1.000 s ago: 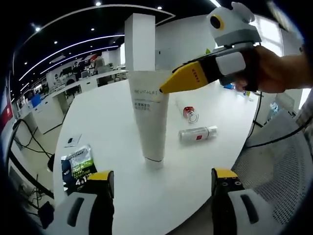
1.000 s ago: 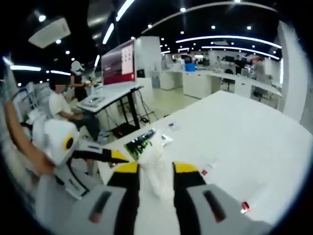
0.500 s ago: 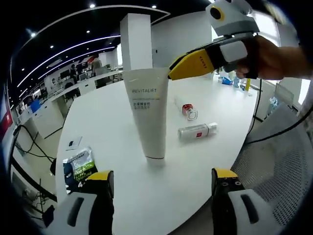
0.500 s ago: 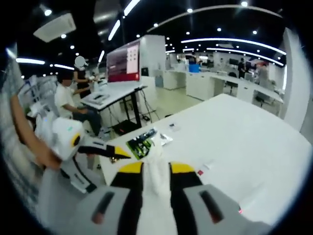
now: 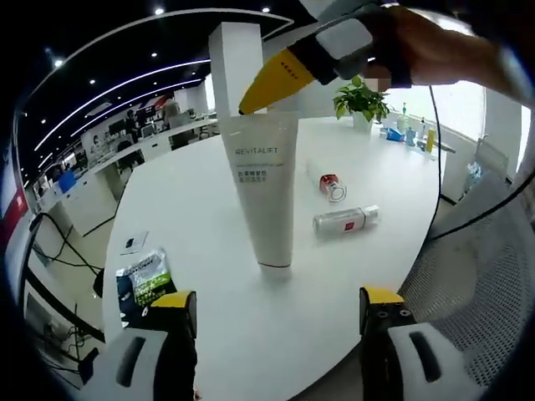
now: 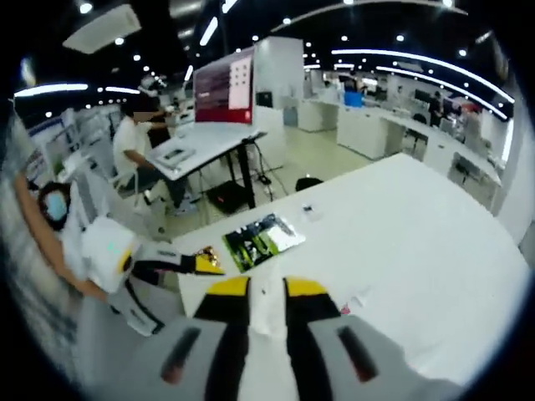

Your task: Arrange the skincare products in the storage area until every visible bottle or jar stands upright without overlapping.

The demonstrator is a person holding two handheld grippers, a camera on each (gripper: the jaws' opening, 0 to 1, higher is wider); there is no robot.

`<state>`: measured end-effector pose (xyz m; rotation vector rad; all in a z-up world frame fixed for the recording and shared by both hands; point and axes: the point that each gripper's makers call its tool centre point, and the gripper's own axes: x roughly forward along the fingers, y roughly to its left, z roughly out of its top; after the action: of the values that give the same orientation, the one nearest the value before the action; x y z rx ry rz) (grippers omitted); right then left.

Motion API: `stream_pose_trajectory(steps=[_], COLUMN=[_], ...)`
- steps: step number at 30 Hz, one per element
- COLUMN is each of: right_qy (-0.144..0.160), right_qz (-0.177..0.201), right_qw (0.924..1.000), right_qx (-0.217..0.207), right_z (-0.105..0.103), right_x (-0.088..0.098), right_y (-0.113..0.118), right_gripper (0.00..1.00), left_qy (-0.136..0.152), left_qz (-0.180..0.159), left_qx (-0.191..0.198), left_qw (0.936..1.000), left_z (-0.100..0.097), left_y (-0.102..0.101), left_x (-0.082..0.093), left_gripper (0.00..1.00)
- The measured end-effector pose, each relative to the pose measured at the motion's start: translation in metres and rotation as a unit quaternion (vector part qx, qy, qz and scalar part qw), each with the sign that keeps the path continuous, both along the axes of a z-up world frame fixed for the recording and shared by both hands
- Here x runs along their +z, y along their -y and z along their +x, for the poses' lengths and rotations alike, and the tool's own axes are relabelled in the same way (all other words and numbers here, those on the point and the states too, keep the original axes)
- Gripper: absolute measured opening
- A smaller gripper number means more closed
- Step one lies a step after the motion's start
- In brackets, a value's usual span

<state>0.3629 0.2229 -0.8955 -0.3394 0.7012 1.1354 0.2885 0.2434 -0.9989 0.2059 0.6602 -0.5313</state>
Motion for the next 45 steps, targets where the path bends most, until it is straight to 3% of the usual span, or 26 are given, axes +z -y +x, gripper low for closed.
stream_pose_trajectory(steps=[4,8,11,15,18,22,25,27,30,37,39,45], right_qy=[-0.019,0.013,0.007,0.019,0.015,0.025,0.021,0.024,0.001,0.002,0.006,-0.003], right_qz=[-0.029,-0.056,-0.077,-0.131,-0.137,-0.170,-0.176,-0.171,-0.164,-0.161,-0.157,-0.122], right_qw=[0.9990,0.9954,0.9919,0.9768,0.9743,0.9621,0.9585,0.9584,0.9639,0.9608,0.9608,0.9712], right_qx=[0.028,0.076,0.101,0.168,0.178,0.212,0.223,0.227,0.210,0.226,0.229,0.204], right_z=[-0.004,-0.003,-0.006,-0.008,-0.008,-0.009,-0.013,-0.013,-0.016,-0.024,-0.022,-0.003], right_x=[-0.007,-0.007,-0.012,-0.021,-0.022,-0.032,-0.039,-0.037,-0.038,-0.036,-0.029,0.000], right_y=[-0.004,-0.005,-0.002,-0.001,-0.005,-0.004,-0.008,-0.011,-0.013,-0.010,-0.007,0.013], right_gripper=[0.14,0.06,0.04,0.05,0.06,0.08,0.09,0.07,0.05,0.04,0.03,0.03], left_qy=[0.005,-0.005,0.002,0.004,-0.001,0.000,-0.002,-0.002,-0.006,-0.010,-0.009,-0.016], left_qz=[-0.001,-0.001,0.001,-0.003,0.001,0.003,0.000,0.001,0.003,0.008,0.007,0.012], left_qx=[0.005,-0.002,-0.003,0.003,0.002,0.001,0.008,0.009,0.008,0.010,0.009,-0.003], left_qw=[1.0000,1.0000,1.0000,1.0000,1.0000,1.0000,1.0000,1.0000,0.9999,0.9999,0.9999,0.9998], left_z=[0.001,-0.001,0.000,0.001,0.000,0.000,0.001,0.001,0.000,0.000,0.000,-0.002], left_y=[-0.002,0.000,0.000,-0.002,-0.002,-0.002,-0.004,-0.005,-0.005,-0.008,-0.007,-0.005], left_x=[0.001,-0.002,0.000,0.001,-0.001,-0.001,-0.001,-0.001,-0.002,-0.004,-0.003,-0.007], left_gripper=[0.81,0.80,0.78,0.78,0.78,0.78,0.76,0.74,0.73,0.73,0.73,0.73])
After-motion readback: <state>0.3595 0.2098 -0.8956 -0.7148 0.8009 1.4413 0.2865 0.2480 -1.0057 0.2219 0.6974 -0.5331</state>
